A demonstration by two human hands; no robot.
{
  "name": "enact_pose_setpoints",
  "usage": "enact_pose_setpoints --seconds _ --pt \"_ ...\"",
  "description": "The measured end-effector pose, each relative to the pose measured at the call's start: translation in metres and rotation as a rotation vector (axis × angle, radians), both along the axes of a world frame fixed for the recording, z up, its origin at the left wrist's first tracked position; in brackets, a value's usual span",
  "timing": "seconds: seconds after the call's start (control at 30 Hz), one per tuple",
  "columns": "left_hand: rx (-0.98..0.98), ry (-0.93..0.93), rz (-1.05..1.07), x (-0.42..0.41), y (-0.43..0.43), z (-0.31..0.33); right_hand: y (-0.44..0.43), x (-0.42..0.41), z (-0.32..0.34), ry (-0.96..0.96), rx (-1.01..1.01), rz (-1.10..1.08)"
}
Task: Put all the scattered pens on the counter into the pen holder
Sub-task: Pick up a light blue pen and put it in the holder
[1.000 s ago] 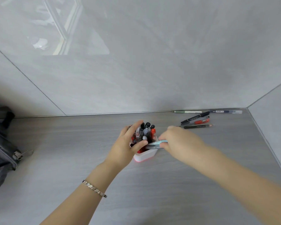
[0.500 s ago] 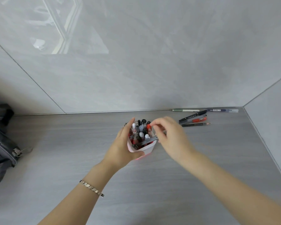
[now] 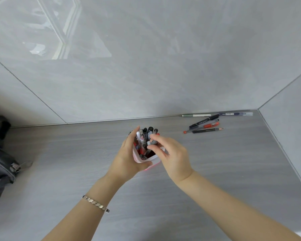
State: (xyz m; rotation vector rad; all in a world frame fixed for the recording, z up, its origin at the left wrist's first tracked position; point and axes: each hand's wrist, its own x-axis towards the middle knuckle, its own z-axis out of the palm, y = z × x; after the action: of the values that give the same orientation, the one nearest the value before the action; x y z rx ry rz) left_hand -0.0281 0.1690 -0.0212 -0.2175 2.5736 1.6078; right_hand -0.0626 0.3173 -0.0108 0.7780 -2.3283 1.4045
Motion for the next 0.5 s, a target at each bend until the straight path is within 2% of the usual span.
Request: enact_pose_setpoints --seconds 0.2,0.3,0.4,0.5 --pt "-0.018 0.013 0.008 0.000 0.004 -0.002 0.005 -0.001 -0.015 0.211 0.103 0.037" --pt "-0.005 0.007 0.006 -0.001 0.006 -0.003 0.014 0.007 -0.023 0.260 0.245 0.014" --pt "-0.048 0.042 0.015 -0.002 0.010 -0.006 0.008 0.010 -0.019 0.127 0.355 0.035" --pt "-0.089 0.068 0.043 -0.003 0.015 0.001 0.018 -0.005 0.001 -0.011 0.314 0.160"
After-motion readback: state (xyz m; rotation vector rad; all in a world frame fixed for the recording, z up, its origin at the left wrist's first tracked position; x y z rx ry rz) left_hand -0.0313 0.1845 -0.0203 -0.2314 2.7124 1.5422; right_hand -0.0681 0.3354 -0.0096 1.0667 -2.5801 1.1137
